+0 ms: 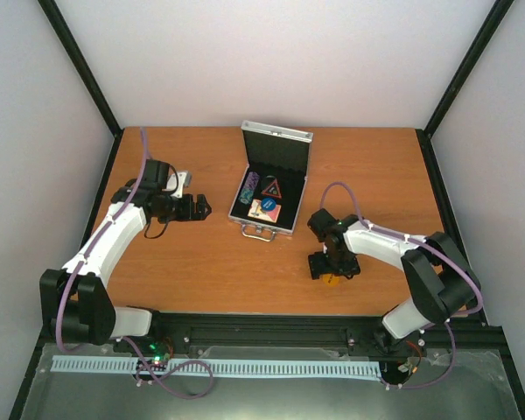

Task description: Pack up texas hold em set

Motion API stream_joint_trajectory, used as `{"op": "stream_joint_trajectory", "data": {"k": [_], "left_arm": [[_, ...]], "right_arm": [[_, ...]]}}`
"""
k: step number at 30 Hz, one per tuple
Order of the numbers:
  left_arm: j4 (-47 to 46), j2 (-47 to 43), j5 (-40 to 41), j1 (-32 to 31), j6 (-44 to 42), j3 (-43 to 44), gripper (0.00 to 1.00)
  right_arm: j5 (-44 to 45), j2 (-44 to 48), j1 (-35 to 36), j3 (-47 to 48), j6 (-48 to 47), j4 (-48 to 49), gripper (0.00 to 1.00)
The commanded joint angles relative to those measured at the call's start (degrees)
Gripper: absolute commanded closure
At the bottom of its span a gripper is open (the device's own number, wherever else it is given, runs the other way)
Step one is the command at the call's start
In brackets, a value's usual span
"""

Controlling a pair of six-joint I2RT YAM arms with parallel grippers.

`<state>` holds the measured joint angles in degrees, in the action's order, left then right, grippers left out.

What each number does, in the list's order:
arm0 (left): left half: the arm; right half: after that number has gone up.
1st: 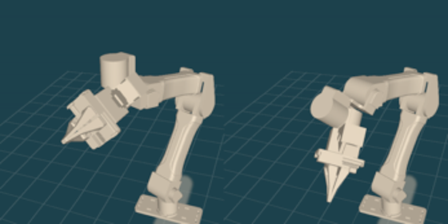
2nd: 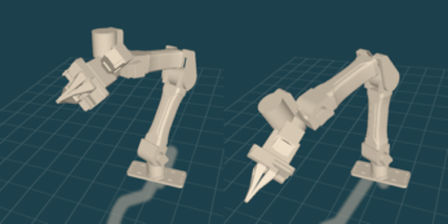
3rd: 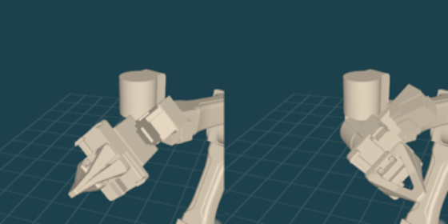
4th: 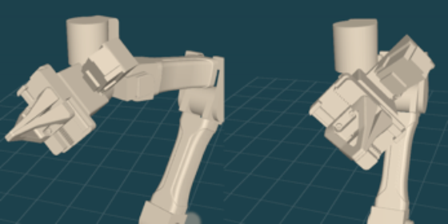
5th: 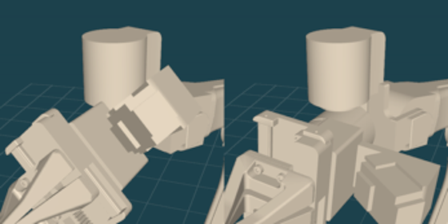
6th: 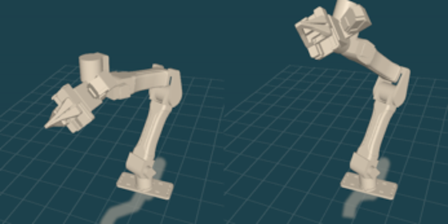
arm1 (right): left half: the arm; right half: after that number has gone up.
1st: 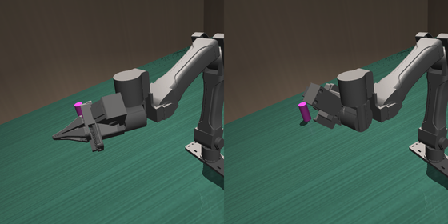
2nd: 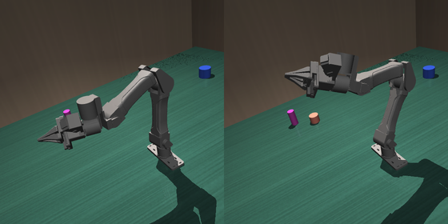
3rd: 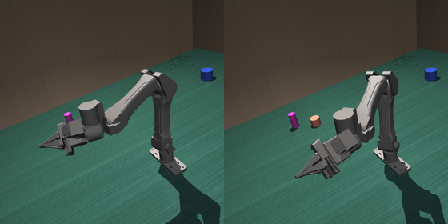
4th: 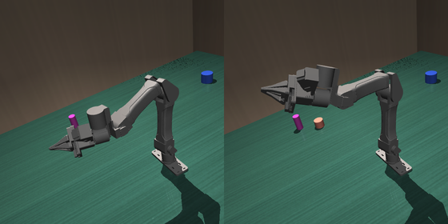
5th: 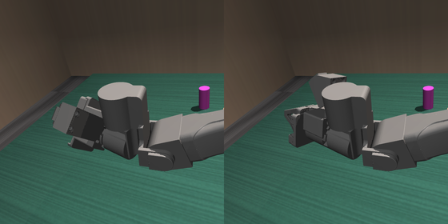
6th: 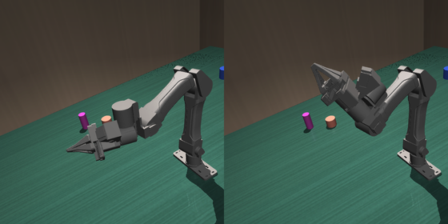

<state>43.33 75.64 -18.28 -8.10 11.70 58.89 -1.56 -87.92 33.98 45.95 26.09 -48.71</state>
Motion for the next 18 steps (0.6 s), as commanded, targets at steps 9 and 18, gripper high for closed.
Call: {"op": "stream_joint_trajectory", "data": {"k": [9,18], "left_arm": [[0.1,-0.2,-0.1,0.3,-0.8,1.5,0.0],[-0.7,-0.3,-0.5,0.3,-0.6,0.6,0.0]], "right_arm": [[-1.5,2.4,-0.2,-2.8,4.8,0.5,0.32],[-2.0,4.1,0.2,-3.1,6.4,-1.6,0.39]]}}
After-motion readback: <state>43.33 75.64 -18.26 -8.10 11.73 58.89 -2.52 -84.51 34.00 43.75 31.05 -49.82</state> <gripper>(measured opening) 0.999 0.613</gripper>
